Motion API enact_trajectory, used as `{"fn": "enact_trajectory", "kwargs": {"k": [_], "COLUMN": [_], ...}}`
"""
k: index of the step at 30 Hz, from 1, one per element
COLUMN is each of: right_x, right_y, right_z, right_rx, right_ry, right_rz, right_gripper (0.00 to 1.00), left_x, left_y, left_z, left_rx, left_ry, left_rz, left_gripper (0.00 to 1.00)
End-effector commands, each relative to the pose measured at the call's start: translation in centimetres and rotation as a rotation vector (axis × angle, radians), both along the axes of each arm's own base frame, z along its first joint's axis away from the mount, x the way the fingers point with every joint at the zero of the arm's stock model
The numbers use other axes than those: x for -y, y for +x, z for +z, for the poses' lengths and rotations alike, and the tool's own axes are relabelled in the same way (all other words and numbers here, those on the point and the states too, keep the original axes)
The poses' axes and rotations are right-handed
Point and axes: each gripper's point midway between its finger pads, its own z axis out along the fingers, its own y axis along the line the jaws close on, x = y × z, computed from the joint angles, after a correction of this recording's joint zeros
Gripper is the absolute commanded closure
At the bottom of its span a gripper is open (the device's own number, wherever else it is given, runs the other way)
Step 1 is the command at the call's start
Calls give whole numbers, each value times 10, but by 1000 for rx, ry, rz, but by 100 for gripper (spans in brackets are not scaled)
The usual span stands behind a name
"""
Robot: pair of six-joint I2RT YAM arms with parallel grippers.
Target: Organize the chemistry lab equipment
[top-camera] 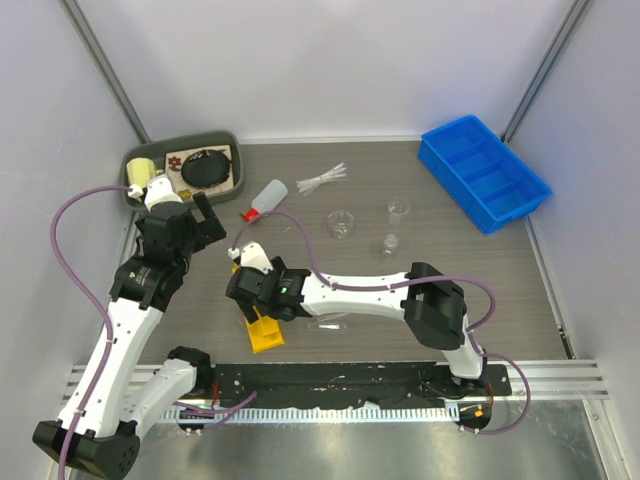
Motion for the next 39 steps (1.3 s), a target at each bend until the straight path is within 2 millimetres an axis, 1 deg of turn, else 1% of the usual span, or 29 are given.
{"fn": "enact_trajectory", "kwargs": {"k": [1, 5, 7, 8, 10, 11, 13, 14, 16, 17, 19, 23, 25, 26, 27, 28, 29, 31, 32, 33, 34, 35, 36, 37, 38, 39], "right_x": [-7, -10, -11, -12, -12, -12, -12, -12, -11, -10, -10, -6, -3, 0, 4, 8, 14, 31, 44, 58, 75, 92, 110, 135, 150, 176], "right_y": [7, 10, 11, 11, 11, 11, 11, 11, 11, 11, 12, 18, 21, 22, 24, 24, 27, 34, 37, 48, 51, 56, 68, 70, 75, 88], "right_z": [11, 5, 1, 2, -1, -2, -4, -3, -2, 0, 5, 30, 50, 58, 74, 81, 88, 111, 115, 121, 130, 131, 134, 139, 142, 146], "right_rx": [34, 42, 44, 46, 42, 41, 42, 43, 41, 42, 50, 94, 119, 131, 154, 163, 174, 210, 215, 234, 236, 231, 228, 219, 215, 218], "right_ry": [17, -4, -17, -15, -23, -27, -31, -29, -28, -31, -29, -25, 0, 0, 21, 25, 22, 35, 12, 2, 13, 0, 5, 28, 44, 52], "right_rz": [-32, -37, -35, -36, -35, -33, -36, -36, -41, -44, -48, -70, -75, -78, -88, -94, -105, -148, -166, -206, -238, -269, -326, -371, -408, -477], "right_gripper": [14, 14, 19, 27, 38, 49, 59, 67, 76, 88, 98, 99, 99, 99, 99, 99, 99, 99, 99, 99, 99, 99, 99, 99, 99, 99], "left_x": [-1, 0, 0, 0, 0, 0, -1, -1, 0, -1, -1, -1, -1, -1, -1, -1, 0, 0, 0, 0, 1, 1, 2, 3, 2, 4], "left_y": [1, 1, 1, 1, 1, 1, 1, 1, 1, 1, 1, 1, 0, 0, 0, 0, 1, 0, 0, 0, 0, 1, 0, 1, 1, 0], "left_z": [20, 20, 20, 21, 20, 20, 21, 20, 20, 21, 20, 21, 21, 21, 22, 22, 21, 22, 22, 21, 21, 21, 21, 21, 22, 21], "left_rx": [62, 64, 64, 66, 63, 64, 65, 63, 64, 65, 64, 67, 67, 67, 68, 70, 67, 69, 69, 67, 69, 67, 68, 66, 70, 68], "left_ry": [-22, -24, -24, -24, -24, -24, -23, -22, -23, -24, -23, -21, -21, -21, -22, -23, -23, -24, -26, -25, -28, -29, -32, -32, -34, -35], "left_rz": [10, 9, 9, 9, 9, 9, 8, 8, 7, 8, 8, 9, 9, 10, 10, 7, 6, 3, 2, 2, 1, -3, -7, -8, -8, -14], "left_gripper": [0, 0, 0, 0, 0, 0, 0, 0, 0, 0, 0, 0, 0, 0, 0, 0, 0, 0, 0, 0, 0, 0, 0, 0, 0, 0]}}
